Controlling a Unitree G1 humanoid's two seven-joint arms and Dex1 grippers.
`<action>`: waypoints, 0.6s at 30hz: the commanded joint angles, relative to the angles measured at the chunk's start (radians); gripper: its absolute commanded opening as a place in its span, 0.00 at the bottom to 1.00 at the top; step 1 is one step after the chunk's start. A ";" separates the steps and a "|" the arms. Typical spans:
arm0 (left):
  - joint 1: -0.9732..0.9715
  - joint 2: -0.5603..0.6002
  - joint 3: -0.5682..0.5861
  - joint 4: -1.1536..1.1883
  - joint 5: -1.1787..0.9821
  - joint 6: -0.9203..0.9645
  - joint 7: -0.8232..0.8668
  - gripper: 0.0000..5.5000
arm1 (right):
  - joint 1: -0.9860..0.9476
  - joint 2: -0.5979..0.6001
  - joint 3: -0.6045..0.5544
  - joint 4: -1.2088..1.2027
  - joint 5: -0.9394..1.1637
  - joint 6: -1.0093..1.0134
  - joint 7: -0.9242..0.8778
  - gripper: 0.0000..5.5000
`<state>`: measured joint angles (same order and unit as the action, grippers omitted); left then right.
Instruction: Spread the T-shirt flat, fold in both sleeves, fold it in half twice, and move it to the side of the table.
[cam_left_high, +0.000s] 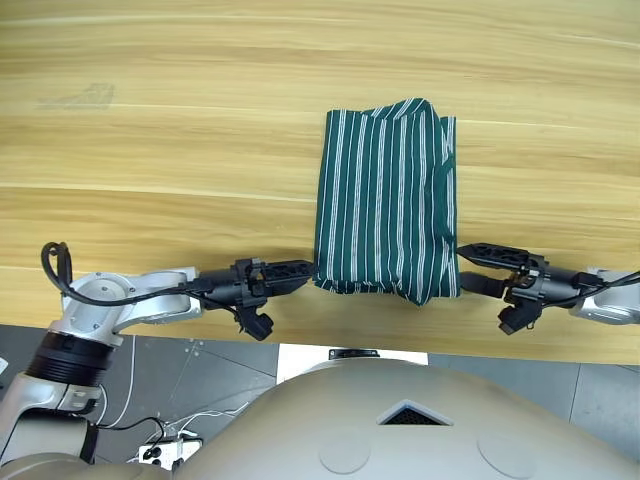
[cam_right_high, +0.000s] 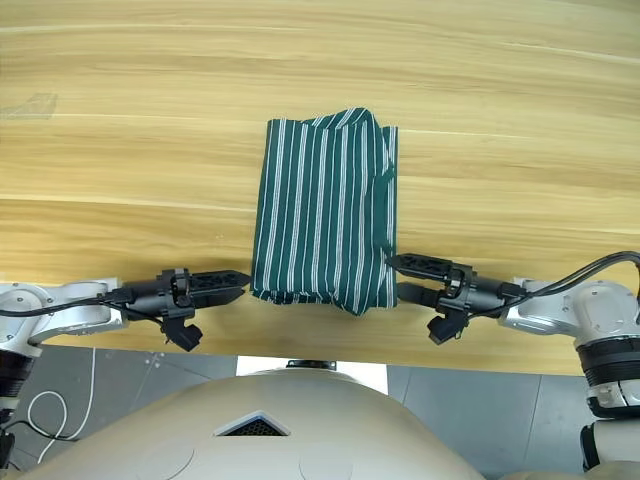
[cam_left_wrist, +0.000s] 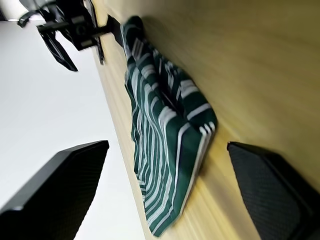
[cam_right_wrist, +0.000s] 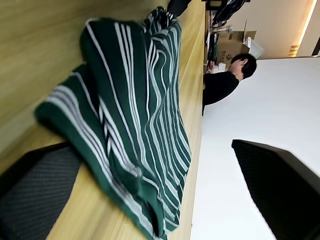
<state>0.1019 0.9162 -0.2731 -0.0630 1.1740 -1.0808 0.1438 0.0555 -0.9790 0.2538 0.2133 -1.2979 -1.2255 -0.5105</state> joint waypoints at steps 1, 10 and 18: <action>-0.044 -0.014 -0.039 0.051 0.009 0.026 -0.001 0.80 | -0.010 -0.017 0.055 -0.022 -0.001 0.021 0.003 0.98; -0.126 -0.021 -0.115 0.189 0.006 0.050 0.036 0.80 | -0.040 -0.021 0.113 -0.011 0.047 0.052 0.004 0.98; -0.146 -0.011 -0.180 0.208 -0.042 0.046 -0.003 0.64 | -0.074 -0.023 0.149 0.023 0.084 0.050 0.031 0.74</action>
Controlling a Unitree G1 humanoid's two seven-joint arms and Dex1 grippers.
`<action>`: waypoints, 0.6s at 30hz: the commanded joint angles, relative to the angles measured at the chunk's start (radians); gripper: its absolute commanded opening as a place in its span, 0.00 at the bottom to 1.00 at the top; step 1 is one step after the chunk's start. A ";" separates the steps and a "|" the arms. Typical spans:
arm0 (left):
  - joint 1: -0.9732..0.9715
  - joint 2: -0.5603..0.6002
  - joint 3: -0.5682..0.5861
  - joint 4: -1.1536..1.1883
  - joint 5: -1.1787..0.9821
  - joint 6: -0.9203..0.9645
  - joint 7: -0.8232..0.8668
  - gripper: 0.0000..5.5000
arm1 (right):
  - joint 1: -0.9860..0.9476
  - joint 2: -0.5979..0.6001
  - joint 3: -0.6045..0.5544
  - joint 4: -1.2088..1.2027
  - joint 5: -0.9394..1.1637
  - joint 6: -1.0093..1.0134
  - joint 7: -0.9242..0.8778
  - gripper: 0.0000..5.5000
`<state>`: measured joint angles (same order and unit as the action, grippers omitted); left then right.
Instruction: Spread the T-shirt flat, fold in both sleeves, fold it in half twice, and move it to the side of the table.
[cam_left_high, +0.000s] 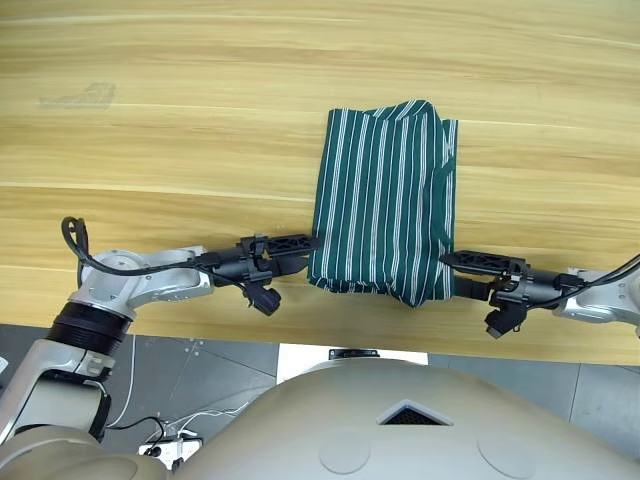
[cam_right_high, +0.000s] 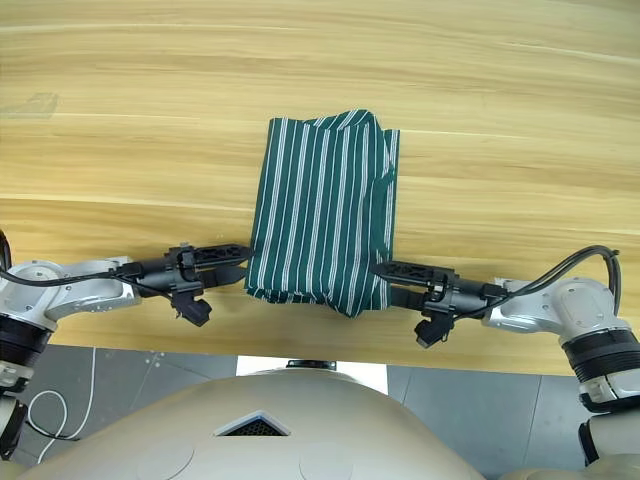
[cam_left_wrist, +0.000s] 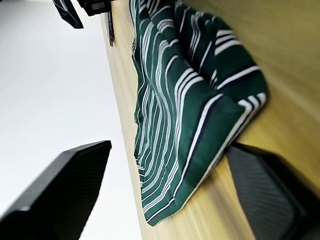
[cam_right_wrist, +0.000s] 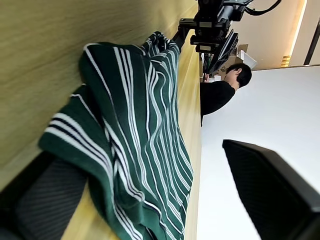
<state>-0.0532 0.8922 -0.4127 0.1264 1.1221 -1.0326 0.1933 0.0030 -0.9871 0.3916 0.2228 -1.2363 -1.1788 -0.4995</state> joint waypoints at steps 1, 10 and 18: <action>0.011 0.015 -0.047 0.018 0.004 -0.003 -0.060 0.60 | -0.025 -0.014 0.015 0.017 0.026 0.003 0.023 0.70; 0.031 0.026 -0.063 -0.005 -0.034 0.006 -0.095 0.31 | -0.027 -0.009 0.026 0.023 0.057 0.004 0.050 0.38; 0.042 0.022 -0.058 -0.016 -0.041 0.018 -0.100 0.10 | -0.020 -0.007 0.030 0.033 0.090 0.002 0.071 0.11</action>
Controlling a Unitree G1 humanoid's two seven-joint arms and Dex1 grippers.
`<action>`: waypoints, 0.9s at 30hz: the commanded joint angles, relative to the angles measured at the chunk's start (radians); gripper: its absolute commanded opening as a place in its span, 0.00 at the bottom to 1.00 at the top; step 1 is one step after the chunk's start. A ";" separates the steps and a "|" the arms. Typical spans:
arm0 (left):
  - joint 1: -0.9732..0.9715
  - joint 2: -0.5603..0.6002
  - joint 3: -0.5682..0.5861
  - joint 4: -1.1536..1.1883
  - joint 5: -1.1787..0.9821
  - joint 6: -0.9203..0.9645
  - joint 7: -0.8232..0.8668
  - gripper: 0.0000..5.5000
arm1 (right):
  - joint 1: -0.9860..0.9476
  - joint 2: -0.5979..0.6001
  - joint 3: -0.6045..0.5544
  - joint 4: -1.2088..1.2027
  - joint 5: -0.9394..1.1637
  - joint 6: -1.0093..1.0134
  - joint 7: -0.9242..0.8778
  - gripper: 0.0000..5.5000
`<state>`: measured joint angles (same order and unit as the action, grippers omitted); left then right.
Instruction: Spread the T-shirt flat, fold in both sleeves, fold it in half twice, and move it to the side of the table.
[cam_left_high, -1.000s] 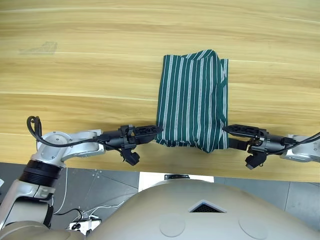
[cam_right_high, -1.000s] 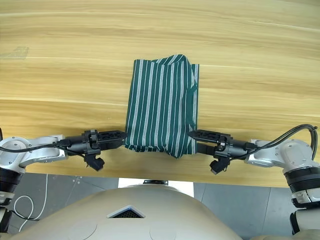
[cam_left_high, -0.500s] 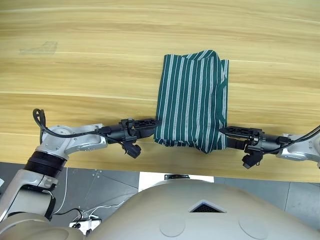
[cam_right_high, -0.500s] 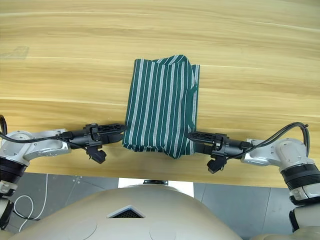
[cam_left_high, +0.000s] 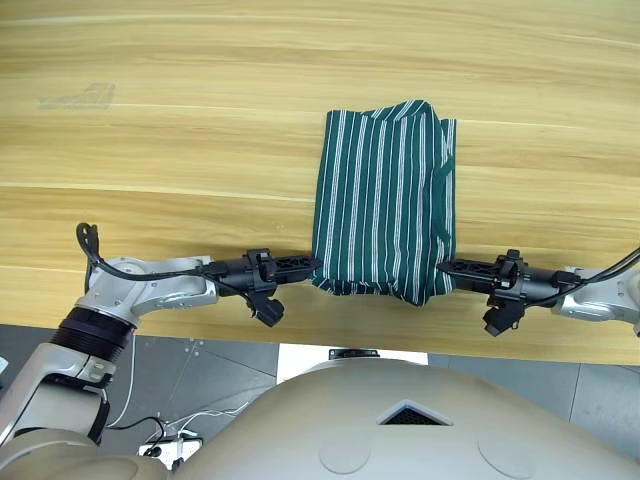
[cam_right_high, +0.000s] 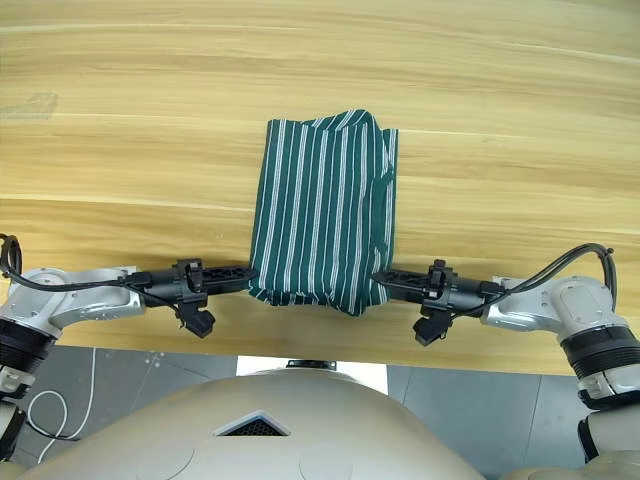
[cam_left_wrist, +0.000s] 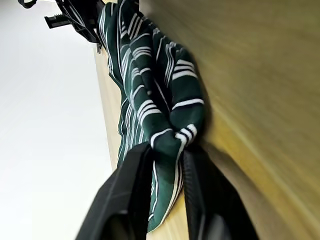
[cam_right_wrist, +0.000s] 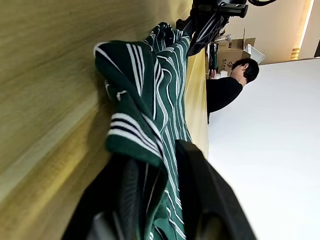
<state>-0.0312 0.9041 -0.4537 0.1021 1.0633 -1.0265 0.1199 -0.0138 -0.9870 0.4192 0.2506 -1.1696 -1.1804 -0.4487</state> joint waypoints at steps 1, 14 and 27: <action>0.020 0.008 -0.017 0.008 0.018 0.012 -0.026 0.07 | -0.002 -0.007 0.002 0.006 0.027 0.004 0.023 0.08; 0.034 0.019 -0.005 0.010 0.000 0.017 -0.026 0.01 | 0.002 0.012 0.002 0.045 0.100 0.006 0.075 0.00; 0.149 0.167 0.121 -0.329 -0.942 0.567 -0.695 0.01 | 0.018 -0.063 0.136 -0.081 1.369 0.605 1.191 0.00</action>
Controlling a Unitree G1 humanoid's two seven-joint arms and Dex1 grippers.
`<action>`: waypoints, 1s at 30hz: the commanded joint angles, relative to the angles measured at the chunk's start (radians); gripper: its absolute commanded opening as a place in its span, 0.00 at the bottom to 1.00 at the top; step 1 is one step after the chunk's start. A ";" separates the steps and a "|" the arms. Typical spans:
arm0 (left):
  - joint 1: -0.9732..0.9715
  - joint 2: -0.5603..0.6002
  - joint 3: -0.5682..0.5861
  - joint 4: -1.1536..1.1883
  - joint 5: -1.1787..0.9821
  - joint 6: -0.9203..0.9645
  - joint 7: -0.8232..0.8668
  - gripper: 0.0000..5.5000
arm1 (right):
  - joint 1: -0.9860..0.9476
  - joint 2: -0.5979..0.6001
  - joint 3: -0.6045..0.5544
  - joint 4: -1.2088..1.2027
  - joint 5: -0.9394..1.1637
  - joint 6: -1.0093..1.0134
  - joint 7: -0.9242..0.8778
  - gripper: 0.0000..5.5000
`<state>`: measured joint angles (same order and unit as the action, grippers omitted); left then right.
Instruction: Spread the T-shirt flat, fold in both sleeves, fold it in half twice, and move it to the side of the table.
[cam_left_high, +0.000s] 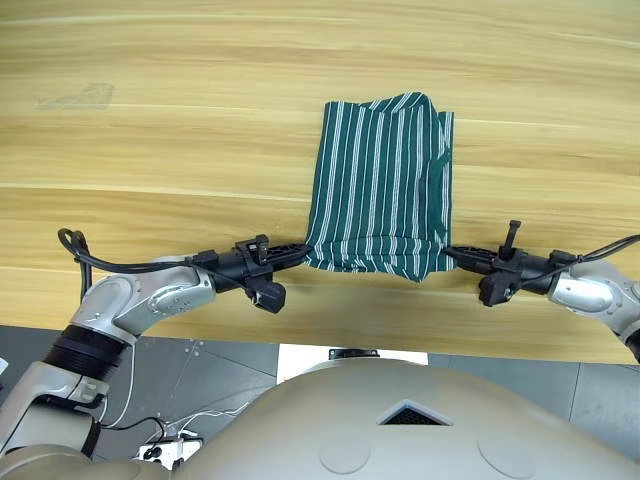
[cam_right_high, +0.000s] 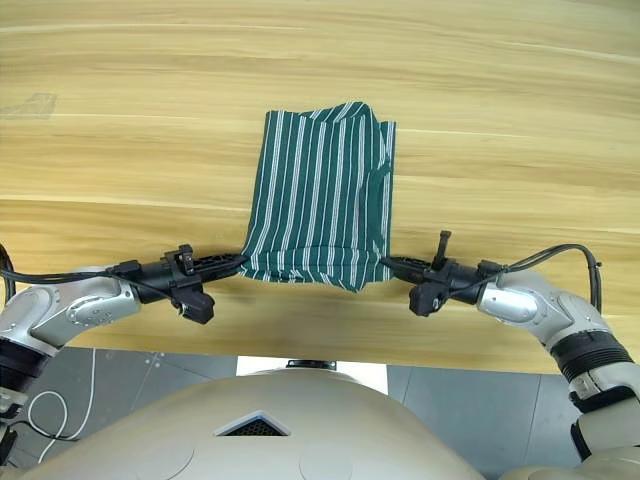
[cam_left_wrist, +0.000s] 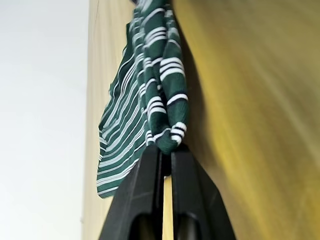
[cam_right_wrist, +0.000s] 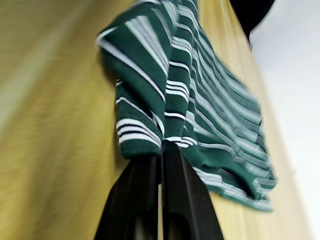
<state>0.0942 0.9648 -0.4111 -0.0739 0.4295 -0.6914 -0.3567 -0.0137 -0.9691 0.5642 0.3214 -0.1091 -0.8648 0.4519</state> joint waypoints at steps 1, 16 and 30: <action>0.026 0.112 0.092 -0.187 -0.357 0.275 -0.255 0.01 | 0.024 -0.091 -0.025 -0.196 0.369 0.357 0.347 0.00; 0.354 0.211 0.447 -0.481 -0.643 0.567 -0.558 0.01 | 0.261 -0.148 -0.422 -0.654 0.909 0.886 0.678 0.00; 0.694 0.094 0.831 -0.706 -0.761 0.687 -0.819 0.01 | 0.411 -0.069 -0.610 -0.783 0.905 1.019 0.763 0.00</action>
<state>0.8083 1.0544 0.4260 -0.7916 -0.3581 -0.0302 -1.1662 0.4261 -1.0523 -0.0254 -0.4599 0.8047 0.1314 1.2196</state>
